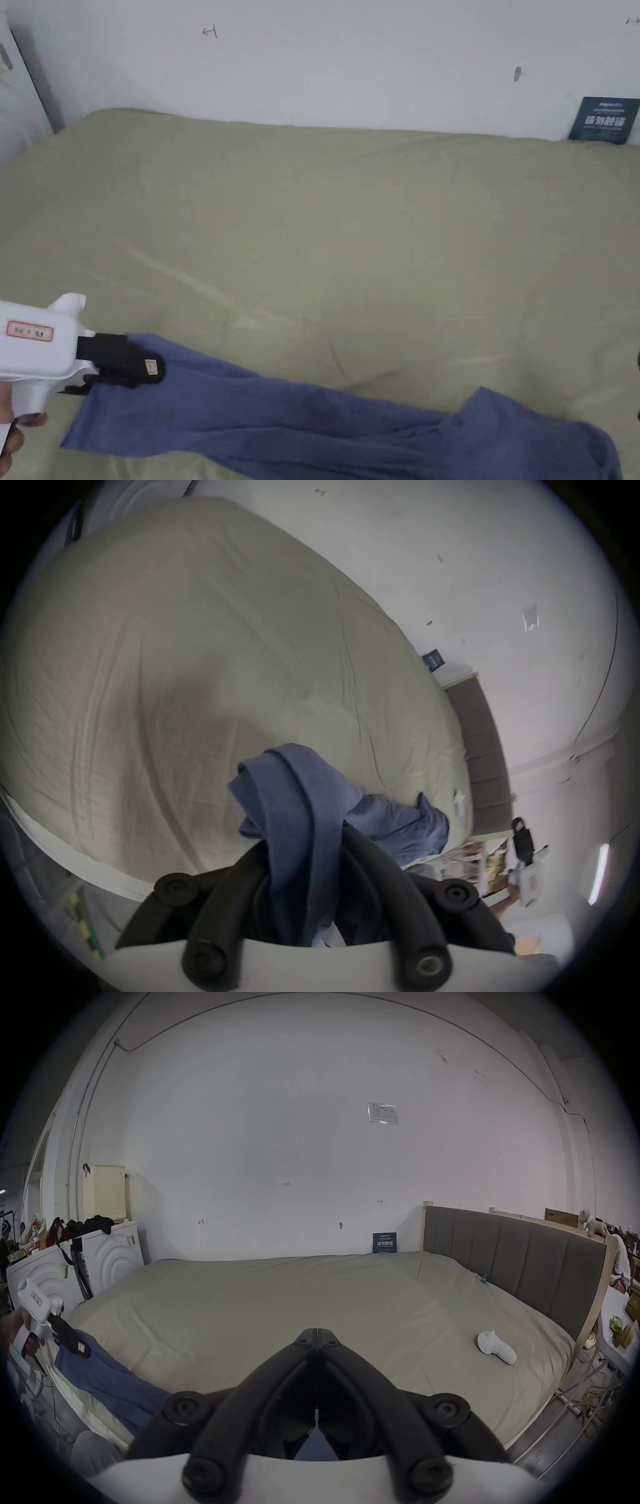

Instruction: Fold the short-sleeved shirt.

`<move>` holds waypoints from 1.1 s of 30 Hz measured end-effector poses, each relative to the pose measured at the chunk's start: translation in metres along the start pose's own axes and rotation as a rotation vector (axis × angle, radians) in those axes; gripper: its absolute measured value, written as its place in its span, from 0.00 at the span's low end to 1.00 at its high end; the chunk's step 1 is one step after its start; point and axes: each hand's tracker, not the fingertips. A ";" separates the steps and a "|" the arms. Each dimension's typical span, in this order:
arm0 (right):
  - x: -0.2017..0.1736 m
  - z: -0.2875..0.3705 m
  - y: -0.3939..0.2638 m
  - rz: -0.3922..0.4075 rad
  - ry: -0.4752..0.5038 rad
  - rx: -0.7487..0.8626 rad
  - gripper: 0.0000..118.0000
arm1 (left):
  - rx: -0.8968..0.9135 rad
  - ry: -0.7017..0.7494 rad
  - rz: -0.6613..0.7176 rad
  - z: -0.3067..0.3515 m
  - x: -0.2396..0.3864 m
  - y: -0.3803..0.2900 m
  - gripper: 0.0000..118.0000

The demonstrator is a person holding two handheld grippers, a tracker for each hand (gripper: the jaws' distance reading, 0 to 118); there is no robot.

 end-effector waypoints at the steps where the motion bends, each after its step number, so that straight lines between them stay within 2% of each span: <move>1: 0.001 0.001 0.000 0.002 -0.001 0.001 0.02 | -0.001 0.044 -0.054 0.000 0.019 -0.003 0.08; 5: 0.005 0.008 0.000 0.016 -0.024 0.037 0.02 | 0.003 0.156 -0.170 -0.007 0.096 -0.022 0.08; 9: 0.011 0.013 0.004 0.018 -0.036 0.065 0.02 | -0.047 0.181 -0.279 -0.034 0.153 -0.041 0.08; 13: 0.015 0.016 0.007 0.023 -0.041 0.081 0.02 | -0.095 0.216 -0.411 -0.082 0.198 -0.066 0.08; 15: 0.017 0.018 0.007 0.004 -0.042 0.079 0.02 | -0.106 0.240 -0.422 -0.109 0.214 -0.075 0.09; 16: 0.018 0.019 0.006 -0.007 -0.043 0.075 0.02 | -0.130 0.277 -0.437 -0.129 0.217 -0.077 0.12; 17: 0.017 0.021 0.005 -0.011 -0.037 0.075 0.02 | -0.148 0.299 -0.443 -0.146 0.224 -0.083 0.30; 18: 0.017 0.022 0.004 -0.010 -0.036 0.074 0.02 | -0.156 0.301 -0.465 -0.158 0.229 -0.088 0.59; 19: 0.016 0.023 0.003 -0.007 -0.038 0.070 0.02 | -0.151 0.249 -0.501 -0.172 0.233 -0.093 0.69; 21: 0.016 0.025 0.000 -0.003 -0.029 0.061 0.02 | -0.132 0.192 -0.488 -0.195 0.236 -0.096 0.86; 22: 0.016 0.024 0.000 0.000 -0.029 0.049 0.02 | -0.108 0.175 -0.478 -0.201 0.235 -0.097 1.00; 26: 0.016 0.029 -0.004 0.010 -0.025 0.038 0.02 | -0.107 0.090 -0.359 -0.185 0.226 -0.086 0.98; 27: 0.016 0.029 -0.006 0.012 -0.025 0.035 0.02 | -0.092 0.070 -0.332 -0.172 0.218 -0.084 0.95; 28: 0.016 0.028 -0.007 0.012 -0.023 0.031 0.02 | -0.073 0.064 -0.323 -0.162 0.212 -0.084 0.85; 29: 0.016 0.027 -0.009 0.009 -0.022 0.023 0.02 | -0.043 0.050 -0.313 -0.152 0.202 -0.083 0.62; 31: 0.015 0.024 -0.013 -0.005 -0.012 0.008 0.02 | -0.013 0.041 -0.279 -0.140 0.183 -0.082 0.07; 32: 0.014 0.022 -0.015 -0.010 -0.009 -0.001 0.02 | -0.019 0.033 -0.267 -0.138 0.174 -0.083 0.02; 33: 0.013 0.020 -0.017 -0.011 -0.006 -0.008 0.02 | -0.019 0.025 -0.261 -0.137 0.165 -0.082 0.02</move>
